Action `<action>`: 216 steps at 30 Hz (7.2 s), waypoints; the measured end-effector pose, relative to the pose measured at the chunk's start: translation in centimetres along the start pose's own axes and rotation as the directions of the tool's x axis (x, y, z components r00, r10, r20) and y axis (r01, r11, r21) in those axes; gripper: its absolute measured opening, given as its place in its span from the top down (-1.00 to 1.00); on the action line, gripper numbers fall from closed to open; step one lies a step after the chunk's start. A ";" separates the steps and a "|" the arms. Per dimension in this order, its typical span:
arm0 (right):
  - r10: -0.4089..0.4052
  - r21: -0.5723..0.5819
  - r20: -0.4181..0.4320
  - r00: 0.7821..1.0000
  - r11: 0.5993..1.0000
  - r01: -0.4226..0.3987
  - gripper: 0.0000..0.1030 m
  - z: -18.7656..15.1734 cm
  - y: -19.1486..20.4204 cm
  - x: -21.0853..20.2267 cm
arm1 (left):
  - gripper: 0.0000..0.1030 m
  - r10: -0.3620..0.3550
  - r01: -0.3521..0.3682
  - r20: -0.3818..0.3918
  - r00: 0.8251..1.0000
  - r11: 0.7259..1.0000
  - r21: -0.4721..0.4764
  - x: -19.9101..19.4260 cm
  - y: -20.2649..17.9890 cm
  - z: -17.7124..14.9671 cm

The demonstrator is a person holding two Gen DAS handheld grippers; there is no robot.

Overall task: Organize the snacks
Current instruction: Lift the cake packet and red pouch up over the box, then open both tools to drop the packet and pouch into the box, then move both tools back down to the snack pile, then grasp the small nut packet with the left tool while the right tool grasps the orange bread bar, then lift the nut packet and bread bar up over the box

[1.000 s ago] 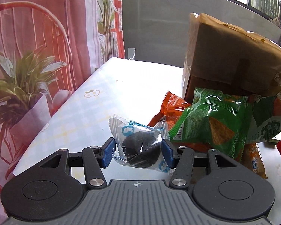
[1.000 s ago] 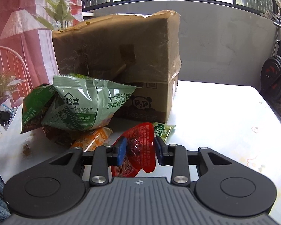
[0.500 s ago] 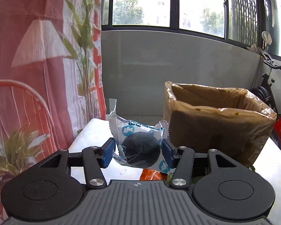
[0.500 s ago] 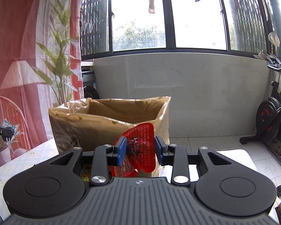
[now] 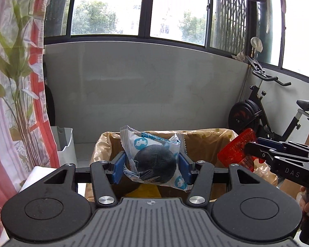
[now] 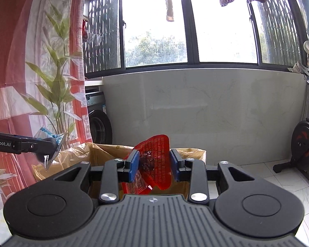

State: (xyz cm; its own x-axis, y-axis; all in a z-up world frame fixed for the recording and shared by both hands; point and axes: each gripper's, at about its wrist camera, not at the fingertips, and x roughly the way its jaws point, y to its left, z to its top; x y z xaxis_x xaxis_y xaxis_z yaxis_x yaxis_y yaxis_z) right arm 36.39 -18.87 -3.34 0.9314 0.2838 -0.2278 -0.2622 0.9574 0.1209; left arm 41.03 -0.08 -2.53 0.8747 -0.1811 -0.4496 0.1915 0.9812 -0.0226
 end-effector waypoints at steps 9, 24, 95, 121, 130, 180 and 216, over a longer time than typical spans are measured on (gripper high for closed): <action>-0.029 0.025 -0.180 0.983 0.999 0.034 0.28 -2.8 0.0 3.3 | -0.26 -0.024 0.024 -0.121 0.992 1.000 0.005 6.6 -1.4 -1.8; 0.031 0.092 -0.097 0.995 0.996 -0.022 0.13 -3.0 0.7 -3.3 | -0.47 -0.023 0.022 -0.038 0.999 1.000 -0.013 -4.6 3.6 -2.3; 0.080 0.101 -0.377 0.923 0.994 -0.045 0.13 -20.1 7.0 -10.7 | 0.01 -0.009 -0.147 -0.494 0.869 0.950 -0.276 -8.3 6.2 -25.3; 0.070 0.141 -0.376 0.924 0.990 -0.017 0.01 -20.5 6.9 -10.4 | 0.50 0.120 -0.147 -0.345 0.931 0.988 -0.055 -7.8 3.5 -26.8; 0.064 0.122 -0.417 0.907 0.992 -0.014 -0.05 -20.1 8.8 -5.4 | 0.50 0.056 -0.065 -0.260 0.964 0.998 -0.026 -9.1 2.6 -26.6; -0.076 0.074 -0.474 0.877 0.989 0.126 0.17 -22.3 5.7 -8.9 | 0.50 0.086 -0.102 -0.278 0.957 0.994 -0.043 -9.9 3.8 -26.8; -0.162 0.191 -0.227 0.960 0.959 0.207 0.24 -15.8 1.4 -15.0 | 0.50 0.166 -0.170 -0.138 0.976 0.985 -0.017 -14.3 5.2 -19.8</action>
State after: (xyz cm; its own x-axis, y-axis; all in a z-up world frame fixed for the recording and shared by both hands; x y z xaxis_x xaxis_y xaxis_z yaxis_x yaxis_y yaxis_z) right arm 18.11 -20.93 -15.00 0.8797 0.1294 -0.4576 -0.0103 0.9672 0.2537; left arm 20.69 8.97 -13.86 0.8247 -0.0047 -0.5656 0.0326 0.9987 0.0392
